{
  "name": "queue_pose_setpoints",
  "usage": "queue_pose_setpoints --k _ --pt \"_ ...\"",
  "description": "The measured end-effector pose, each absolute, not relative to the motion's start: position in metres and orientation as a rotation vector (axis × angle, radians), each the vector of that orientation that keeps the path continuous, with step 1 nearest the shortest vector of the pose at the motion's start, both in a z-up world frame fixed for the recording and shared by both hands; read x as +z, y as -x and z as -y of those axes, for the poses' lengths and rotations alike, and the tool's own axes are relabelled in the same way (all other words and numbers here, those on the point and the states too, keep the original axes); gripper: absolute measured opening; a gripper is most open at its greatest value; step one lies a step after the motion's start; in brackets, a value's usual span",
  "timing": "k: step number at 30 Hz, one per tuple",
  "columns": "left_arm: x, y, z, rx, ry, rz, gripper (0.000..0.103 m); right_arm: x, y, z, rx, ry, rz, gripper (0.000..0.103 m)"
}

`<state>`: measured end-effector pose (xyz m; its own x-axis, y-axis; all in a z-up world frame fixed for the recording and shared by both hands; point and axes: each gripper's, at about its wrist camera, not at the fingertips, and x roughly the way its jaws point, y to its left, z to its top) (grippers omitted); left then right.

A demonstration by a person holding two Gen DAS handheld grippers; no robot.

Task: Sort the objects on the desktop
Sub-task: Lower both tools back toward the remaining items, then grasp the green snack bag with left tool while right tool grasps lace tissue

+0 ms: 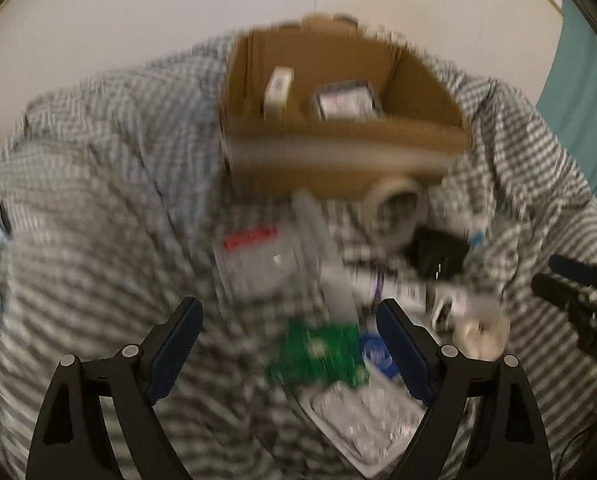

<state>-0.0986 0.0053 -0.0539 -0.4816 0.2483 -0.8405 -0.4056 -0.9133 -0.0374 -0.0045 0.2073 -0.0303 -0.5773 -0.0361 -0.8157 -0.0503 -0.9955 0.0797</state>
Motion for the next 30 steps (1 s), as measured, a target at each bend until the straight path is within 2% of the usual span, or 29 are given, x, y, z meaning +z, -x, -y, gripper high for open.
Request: queue_pose_setpoints --k 3,7,9,15,17,18,19,22,24,25,27,30 --pt "-0.078 0.09 -0.007 2.348 1.39 -0.23 0.091 -0.054 -0.01 -0.195 2.773 1.506 -0.161 0.055" --pt "-0.094 0.09 -0.012 2.332 1.416 -0.252 0.091 -0.075 -0.007 -0.18 2.745 1.59 -0.052 0.059" --pt "-0.102 0.092 -0.012 2.32 1.438 -0.235 0.091 -0.079 -0.005 -0.176 2.753 1.602 -0.059 0.062" --pt "-0.127 0.102 -0.014 2.303 1.494 -0.233 0.091 -0.112 0.008 -0.169 2.659 1.719 0.012 0.063" --pt "-0.133 0.105 -0.014 2.287 1.504 -0.212 0.091 -0.118 0.012 -0.176 2.613 1.719 -0.004 0.048" --pt "-0.137 0.106 -0.014 2.278 1.508 -0.202 0.091 -0.121 0.013 -0.182 2.589 1.717 -0.041 0.03" --pt "-0.139 0.107 -0.014 2.272 1.51 -0.194 0.091 -0.122 0.014 -0.187 2.577 1.713 -0.073 0.025" --pt "-0.142 0.107 -0.012 2.255 1.5 -0.172 0.085 -0.121 0.014 -0.2 2.573 1.69 -0.182 0.021" --pt "-0.141 0.107 -0.011 2.247 1.495 -0.16 0.071 -0.119 0.014 -0.201 2.577 1.682 -0.195 0.02" --pt "-0.14 0.106 -0.01 2.243 1.494 -0.159 0.07 -0.119 0.014 -0.2 2.578 1.682 -0.187 0.02" --pt "-0.138 0.104 -0.009 2.247 1.483 -0.17 0.059 -0.117 0.013 -0.197 2.582 1.675 -0.17 0.02" --pt "-0.131 0.101 -0.005 2.255 1.472 -0.185 0.055 -0.109 0.008 -0.197 2.602 1.646 -0.178 0.019"
